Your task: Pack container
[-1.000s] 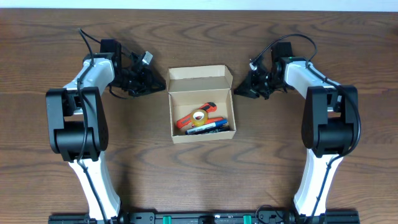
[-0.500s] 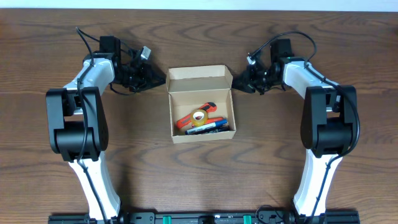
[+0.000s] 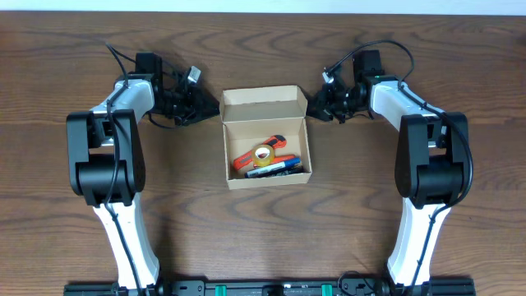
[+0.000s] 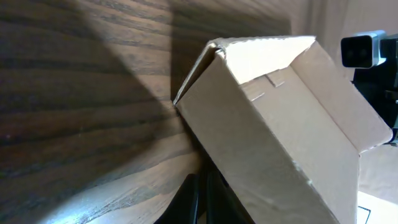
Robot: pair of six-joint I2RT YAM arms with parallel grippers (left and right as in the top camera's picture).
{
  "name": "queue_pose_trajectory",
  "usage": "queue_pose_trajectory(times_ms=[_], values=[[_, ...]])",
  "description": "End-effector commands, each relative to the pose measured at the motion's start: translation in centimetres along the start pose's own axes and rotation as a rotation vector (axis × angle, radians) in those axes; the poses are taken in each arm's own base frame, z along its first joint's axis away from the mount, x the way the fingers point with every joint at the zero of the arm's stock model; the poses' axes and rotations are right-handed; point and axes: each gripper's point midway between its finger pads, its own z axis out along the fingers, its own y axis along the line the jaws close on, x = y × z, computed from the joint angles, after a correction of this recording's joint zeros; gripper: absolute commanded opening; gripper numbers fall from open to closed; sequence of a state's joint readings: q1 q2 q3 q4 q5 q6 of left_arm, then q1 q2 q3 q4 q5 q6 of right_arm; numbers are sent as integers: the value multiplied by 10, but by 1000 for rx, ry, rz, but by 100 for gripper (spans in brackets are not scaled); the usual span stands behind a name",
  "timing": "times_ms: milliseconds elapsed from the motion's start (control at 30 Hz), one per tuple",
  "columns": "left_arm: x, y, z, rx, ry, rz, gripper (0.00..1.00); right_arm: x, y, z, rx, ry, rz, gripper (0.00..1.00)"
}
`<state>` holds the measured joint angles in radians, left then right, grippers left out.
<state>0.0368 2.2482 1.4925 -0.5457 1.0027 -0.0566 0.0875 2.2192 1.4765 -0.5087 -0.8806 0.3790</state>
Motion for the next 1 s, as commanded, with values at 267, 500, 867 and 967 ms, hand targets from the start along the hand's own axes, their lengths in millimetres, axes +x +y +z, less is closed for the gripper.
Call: queue_pose_trajectory(times_ms=[267,500,867,967], values=[[-2,-6,3,69,-2,-35,6,3,1,10,-32,26,8,1],[-3,-6,3,73,-6,-53,6,3,2,10,-33,25,6,1],[7,-7,7,61,32,-76,6,3,2,10,-33,24,5,1],[16,-7,8,58,61,-104,6,2,1,9,-33,23,6,1]])
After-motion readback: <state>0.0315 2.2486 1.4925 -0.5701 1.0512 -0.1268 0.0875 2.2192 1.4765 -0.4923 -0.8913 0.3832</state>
